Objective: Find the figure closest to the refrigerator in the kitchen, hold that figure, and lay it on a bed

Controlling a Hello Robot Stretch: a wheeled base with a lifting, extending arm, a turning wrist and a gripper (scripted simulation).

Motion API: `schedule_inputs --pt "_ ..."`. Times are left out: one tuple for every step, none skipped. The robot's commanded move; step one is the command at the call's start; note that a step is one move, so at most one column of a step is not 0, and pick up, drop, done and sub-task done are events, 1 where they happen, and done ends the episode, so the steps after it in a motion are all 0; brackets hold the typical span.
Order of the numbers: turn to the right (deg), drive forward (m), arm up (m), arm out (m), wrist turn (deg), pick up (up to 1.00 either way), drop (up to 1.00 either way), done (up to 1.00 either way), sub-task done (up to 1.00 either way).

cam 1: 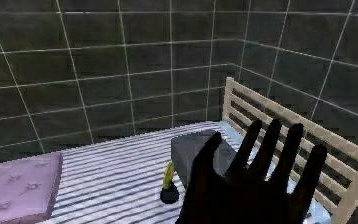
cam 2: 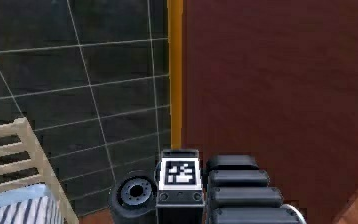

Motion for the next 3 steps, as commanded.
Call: schedule_inputs --pt "15.0 0.00 0.00 0.00 0.0 0.00 0.00 0.00 0.00" --pt "-45.0 0.00 0.00 0.00 0.0 0.00 0.00 0.00 0.00" --pt "-9.0 0.00 0.00 0.00 0.0 0.00 0.00 0.00 0.00"
